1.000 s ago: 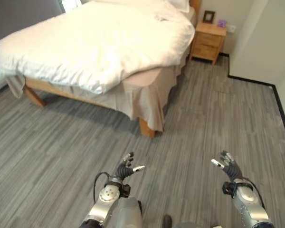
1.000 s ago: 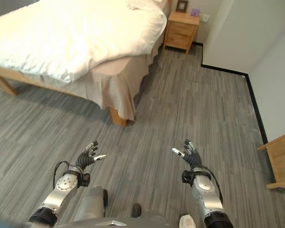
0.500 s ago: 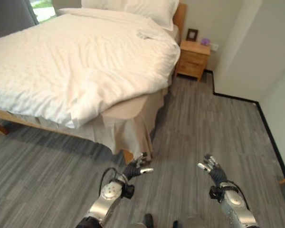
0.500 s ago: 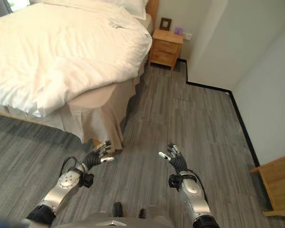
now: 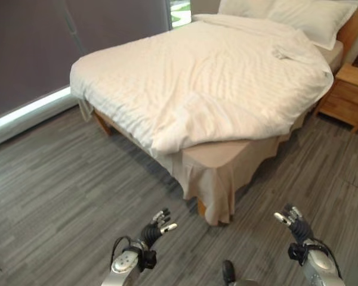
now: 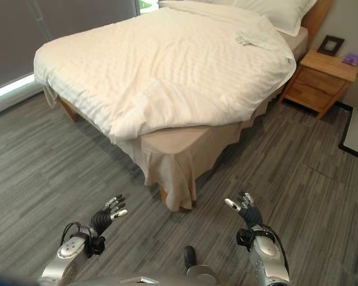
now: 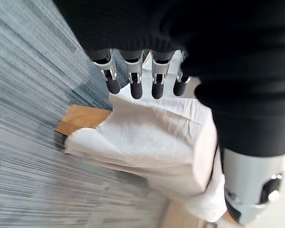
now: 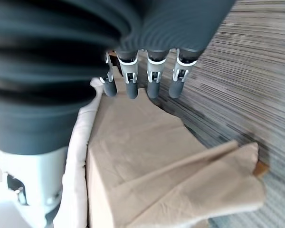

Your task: Making the bed.

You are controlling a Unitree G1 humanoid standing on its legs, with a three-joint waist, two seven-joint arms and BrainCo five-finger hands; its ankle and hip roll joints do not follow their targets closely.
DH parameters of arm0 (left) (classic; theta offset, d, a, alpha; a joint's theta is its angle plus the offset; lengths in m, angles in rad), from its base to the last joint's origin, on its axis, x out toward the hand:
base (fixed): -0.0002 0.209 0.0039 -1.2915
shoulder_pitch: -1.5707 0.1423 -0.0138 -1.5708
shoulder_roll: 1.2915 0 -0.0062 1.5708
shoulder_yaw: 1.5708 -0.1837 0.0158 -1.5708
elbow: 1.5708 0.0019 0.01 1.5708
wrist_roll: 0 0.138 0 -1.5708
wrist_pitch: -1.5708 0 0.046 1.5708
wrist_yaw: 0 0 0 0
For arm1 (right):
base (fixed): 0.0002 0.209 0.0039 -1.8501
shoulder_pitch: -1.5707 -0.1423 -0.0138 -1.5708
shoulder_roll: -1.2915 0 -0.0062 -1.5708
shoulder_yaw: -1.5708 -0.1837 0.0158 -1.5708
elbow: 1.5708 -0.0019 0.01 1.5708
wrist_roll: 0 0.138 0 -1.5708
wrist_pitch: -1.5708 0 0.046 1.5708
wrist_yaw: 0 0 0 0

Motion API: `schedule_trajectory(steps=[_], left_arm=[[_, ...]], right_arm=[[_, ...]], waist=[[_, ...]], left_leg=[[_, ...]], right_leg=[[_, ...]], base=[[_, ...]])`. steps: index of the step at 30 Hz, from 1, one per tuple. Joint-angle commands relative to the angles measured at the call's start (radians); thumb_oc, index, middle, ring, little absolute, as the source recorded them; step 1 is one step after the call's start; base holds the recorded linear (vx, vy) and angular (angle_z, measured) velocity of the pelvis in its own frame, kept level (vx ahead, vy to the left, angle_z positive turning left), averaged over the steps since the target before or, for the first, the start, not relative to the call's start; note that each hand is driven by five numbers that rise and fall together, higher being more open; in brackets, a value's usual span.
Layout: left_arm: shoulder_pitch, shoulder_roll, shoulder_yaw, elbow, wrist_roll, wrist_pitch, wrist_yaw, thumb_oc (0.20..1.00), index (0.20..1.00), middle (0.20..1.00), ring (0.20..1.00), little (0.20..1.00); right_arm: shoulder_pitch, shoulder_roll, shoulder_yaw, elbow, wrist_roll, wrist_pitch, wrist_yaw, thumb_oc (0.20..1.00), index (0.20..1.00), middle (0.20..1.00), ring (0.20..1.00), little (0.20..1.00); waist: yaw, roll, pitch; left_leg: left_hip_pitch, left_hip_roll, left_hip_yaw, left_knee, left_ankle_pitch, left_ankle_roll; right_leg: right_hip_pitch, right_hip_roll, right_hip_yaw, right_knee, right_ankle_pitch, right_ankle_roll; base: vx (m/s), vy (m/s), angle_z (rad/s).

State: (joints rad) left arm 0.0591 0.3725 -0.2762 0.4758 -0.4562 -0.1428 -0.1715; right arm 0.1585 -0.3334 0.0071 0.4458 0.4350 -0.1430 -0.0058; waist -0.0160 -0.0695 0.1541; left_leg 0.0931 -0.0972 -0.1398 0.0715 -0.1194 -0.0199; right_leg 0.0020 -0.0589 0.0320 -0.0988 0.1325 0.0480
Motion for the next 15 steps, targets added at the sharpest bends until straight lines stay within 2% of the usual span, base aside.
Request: schedule_trajectory(steps=[1, 3, 5, 15], left_arm=[[-0.064, -0.005, -0.011, -0.04, -0.002, -0.03, 0.004, 1.0, 1.0, 1.0, 1.0, 1.0], [-0.05, -0.024, -0.028, -0.025, 0.01, -0.025, 0.007, 1.0, 1.0, 1.0, 1.0, 1.0], [-0.049, -0.022, -0.031, -0.026, 0.018, -0.025, 0.008, 1.0, 1.0, 1.0, 1.0, 1.0], [-0.018, 0.009, -0.01, -0.032, 0.025, -0.021, -0.007, 1.0, 1.0, 1.0, 1.0, 1.0]], right_arm=[[-0.002, -0.044, -0.032, -0.076, 0.003, -0.046, -0.01, 1.0, 1.0, 1.0, 1.0, 1.0], [-0.016, -0.056, -0.035, -0.078, -0.051, -0.046, -0.037, 1.0, 1.0, 1.0, 1.0, 1.0], [-0.027, -0.051, -0.038, -0.072, -0.045, -0.047, -0.043, 1.0, 1.0, 1.0, 1.0, 1.0], [-0.033, -0.041, -0.035, -0.086, -0.061, -0.047, -0.027, 1.0, 1.0, 1.0, 1.0, 1.0]], waist=[[-0.014, 0.021, -0.003], [-0.019, 0.031, -0.022], [-0.02, 0.031, -0.025], [-0.013, 0.02, -0.04]], left_leg=[[-0.087, 0.092, 0.189, -0.079, 0.163, 0.005], [-0.069, 0.089, 0.194, -0.12, 0.168, 0.013], [-0.065, 0.088, 0.194, -0.128, 0.169, 0.016], [-0.017, 0.086, 0.211, -0.159, 0.156, 0.023]], right_leg=[[0.038, -0.026, 0.069, 0.052, -0.044, 0.085], [0.039, -0.013, 0.064, 0.041, -0.043, 0.082], [0.036, -0.01, 0.069, 0.041, -0.044, 0.082], [0.044, -0.01, 0.089, 0.036, -0.044, 0.093]], base=[[-0.01, -0.01, 0.59], [0.06, 0.026, 0.2], [0.04, 0.038, -0.11], [0.03, 0.05, -0.08]])
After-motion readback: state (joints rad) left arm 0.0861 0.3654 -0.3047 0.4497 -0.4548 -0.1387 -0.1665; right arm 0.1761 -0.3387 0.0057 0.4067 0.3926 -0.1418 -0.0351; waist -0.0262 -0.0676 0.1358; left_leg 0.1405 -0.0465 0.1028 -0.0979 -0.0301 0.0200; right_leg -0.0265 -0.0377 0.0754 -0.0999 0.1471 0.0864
